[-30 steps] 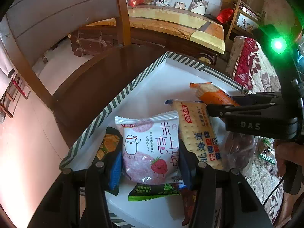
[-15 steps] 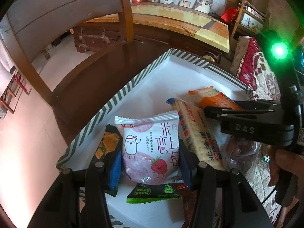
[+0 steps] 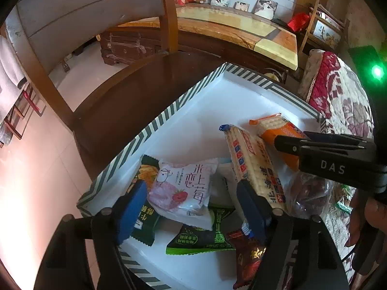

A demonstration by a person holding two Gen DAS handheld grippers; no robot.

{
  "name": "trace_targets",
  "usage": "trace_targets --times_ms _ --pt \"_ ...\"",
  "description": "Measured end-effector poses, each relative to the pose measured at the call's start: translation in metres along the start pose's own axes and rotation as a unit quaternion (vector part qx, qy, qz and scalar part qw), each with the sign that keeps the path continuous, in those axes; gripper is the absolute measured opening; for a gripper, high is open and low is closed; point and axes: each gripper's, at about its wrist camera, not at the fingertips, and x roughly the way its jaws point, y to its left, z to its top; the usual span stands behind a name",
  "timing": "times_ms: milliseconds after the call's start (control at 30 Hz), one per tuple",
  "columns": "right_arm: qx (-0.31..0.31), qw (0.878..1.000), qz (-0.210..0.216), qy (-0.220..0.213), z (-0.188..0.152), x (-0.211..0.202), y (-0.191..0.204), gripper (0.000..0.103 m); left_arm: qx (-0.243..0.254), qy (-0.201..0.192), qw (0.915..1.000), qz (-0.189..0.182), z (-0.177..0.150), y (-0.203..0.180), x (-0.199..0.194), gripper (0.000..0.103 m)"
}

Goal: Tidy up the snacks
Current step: 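Lower both packets into the tray and open both tools, then withdraw both open tools from the tray back over the quilt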

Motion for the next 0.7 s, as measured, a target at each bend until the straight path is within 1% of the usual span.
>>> trace_targets --times_ms 367,567,700 --pt "0.013 0.999 0.006 -0.031 -0.008 -0.03 0.0 0.057 -0.01 -0.023 0.9997 -0.003 -0.002 0.003 -0.02 0.089" --pt "0.019 0.999 0.008 -0.042 -0.026 -0.045 -0.004 0.057 -0.004 -0.034 0.9994 -0.012 -0.006 -0.004 -0.033 0.091" --pt "0.029 0.998 0.006 -0.061 -0.04 -0.06 -0.008 0.057 0.005 -0.039 0.999 -0.018 -0.01 -0.014 -0.041 0.091"
